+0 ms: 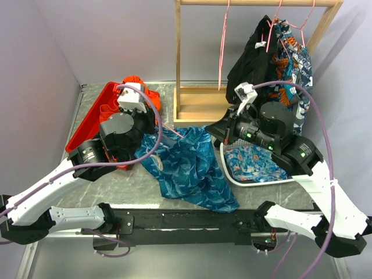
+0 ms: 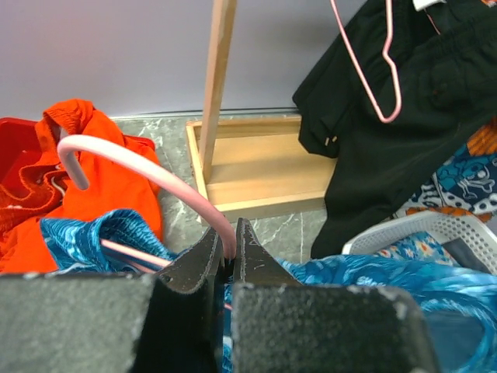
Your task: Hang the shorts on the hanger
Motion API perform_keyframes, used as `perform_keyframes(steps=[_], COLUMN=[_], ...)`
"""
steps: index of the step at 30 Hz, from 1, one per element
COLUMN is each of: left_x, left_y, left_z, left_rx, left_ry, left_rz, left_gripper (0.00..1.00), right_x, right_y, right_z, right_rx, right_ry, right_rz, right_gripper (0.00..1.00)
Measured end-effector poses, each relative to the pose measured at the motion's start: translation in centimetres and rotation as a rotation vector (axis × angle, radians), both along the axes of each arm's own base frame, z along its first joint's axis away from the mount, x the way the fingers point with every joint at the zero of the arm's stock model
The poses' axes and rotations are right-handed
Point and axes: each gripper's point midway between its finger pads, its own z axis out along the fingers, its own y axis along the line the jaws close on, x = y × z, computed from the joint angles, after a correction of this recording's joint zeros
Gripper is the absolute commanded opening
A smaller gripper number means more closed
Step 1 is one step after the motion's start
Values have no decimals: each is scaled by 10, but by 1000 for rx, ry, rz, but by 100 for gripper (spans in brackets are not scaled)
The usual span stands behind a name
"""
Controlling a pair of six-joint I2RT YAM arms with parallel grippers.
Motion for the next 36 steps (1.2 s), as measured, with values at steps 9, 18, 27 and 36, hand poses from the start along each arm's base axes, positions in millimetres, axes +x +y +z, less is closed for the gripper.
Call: perform_keyframes(steps=[9,18,27,36], left_x=[-4,-12,2,0], left_y=[-5,-14,-40,-39], left_z=[35,89,43,33], left_rx=[-65,-128,18,73], left_ry=[-40,-116,-35,-13], left_rz=[-51,-135,-146,-162], left_gripper=[1,1,1,1], right_x=[-17,-8,-13,-62], right_y=[5,11,-9,-29], right_z=[51,89,32,-3], right_rx=[59,111,36,-43], right_ry=[-119,-195,-152,-175], right_rz=[94,87,24,80], right_gripper=[4,7,61,65])
